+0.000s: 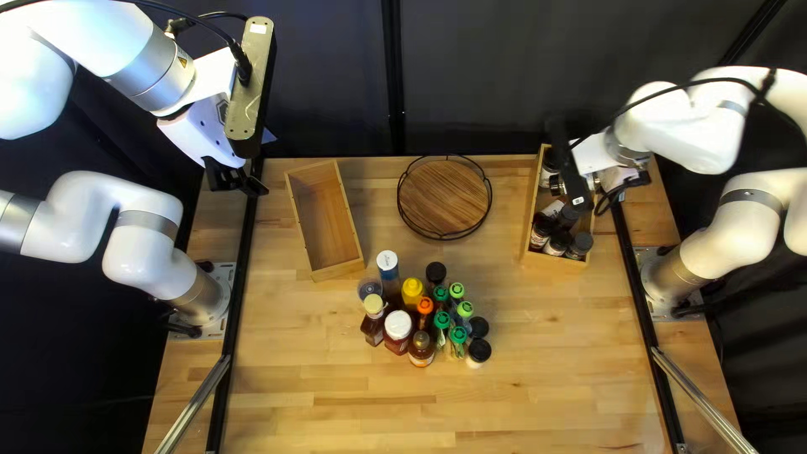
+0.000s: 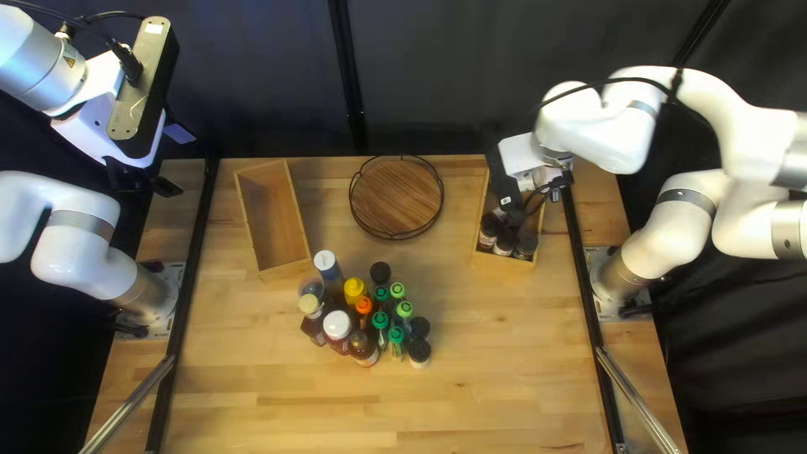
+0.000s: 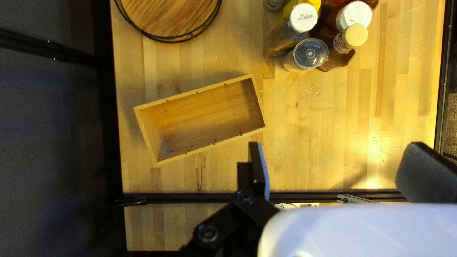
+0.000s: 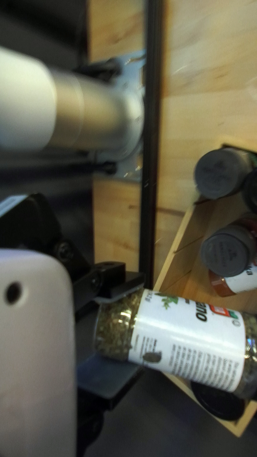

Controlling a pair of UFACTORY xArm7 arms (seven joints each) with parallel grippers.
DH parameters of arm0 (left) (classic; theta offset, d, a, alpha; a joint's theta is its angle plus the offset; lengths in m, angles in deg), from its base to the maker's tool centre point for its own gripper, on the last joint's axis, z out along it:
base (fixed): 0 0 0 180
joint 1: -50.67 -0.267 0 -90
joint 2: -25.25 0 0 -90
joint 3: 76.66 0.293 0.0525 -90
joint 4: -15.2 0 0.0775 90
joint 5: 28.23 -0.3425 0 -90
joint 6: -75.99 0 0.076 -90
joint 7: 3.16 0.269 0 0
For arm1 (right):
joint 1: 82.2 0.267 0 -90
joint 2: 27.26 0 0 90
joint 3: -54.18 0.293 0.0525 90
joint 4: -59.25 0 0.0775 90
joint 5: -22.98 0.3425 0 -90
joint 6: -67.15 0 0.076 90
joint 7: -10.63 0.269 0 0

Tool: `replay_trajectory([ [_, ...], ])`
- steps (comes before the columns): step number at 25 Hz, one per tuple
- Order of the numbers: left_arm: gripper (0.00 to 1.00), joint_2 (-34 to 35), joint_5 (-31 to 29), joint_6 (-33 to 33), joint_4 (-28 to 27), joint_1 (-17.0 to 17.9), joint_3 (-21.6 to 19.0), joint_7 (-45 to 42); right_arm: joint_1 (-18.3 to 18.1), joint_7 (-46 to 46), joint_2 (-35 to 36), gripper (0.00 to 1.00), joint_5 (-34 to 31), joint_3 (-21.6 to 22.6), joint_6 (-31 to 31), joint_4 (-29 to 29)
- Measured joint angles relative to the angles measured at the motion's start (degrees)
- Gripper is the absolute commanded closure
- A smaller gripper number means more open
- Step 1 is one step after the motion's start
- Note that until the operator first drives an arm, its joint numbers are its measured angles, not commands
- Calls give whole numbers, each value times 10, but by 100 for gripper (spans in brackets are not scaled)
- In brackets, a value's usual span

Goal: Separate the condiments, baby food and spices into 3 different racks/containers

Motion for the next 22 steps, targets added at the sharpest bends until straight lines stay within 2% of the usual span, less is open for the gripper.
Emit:
replay_trajectory([
  [12, 0, 0, 0, 0, 0, 0, 0, 0, -6, -140, -143, 100, -66, -19, 6, 47],
  [22, 0, 0, 0, 0, 0, 0, 0, 0, -16, -180, -235, 100, -96, -32, 56, 51],
])
